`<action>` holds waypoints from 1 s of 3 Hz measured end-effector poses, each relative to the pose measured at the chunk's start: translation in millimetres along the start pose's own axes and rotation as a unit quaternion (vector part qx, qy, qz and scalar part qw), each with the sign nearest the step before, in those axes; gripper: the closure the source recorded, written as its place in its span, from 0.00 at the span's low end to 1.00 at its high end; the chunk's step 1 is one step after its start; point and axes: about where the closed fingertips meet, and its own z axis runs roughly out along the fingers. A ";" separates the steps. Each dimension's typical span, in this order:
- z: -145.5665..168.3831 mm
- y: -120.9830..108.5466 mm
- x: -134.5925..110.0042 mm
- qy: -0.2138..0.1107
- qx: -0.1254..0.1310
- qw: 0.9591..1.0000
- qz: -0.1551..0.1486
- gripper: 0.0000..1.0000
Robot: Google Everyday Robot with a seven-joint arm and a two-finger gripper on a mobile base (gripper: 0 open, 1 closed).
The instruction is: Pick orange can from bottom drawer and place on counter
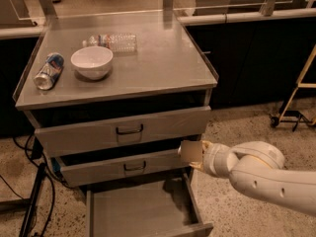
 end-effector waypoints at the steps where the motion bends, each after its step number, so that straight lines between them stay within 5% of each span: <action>1: -13.6 -10.7 -0.1 -0.007 0.017 1.000 0.004 1.00; 2: -9.8 -11.2 -10.3 -0.028 0.019 0.999 0.017 1.00; 3: -17.0 -23.0 -47.7 -0.070 0.033 0.997 0.010 1.00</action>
Offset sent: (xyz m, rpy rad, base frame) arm 0.0165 0.0012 0.0318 0.1626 -0.0600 -0.0248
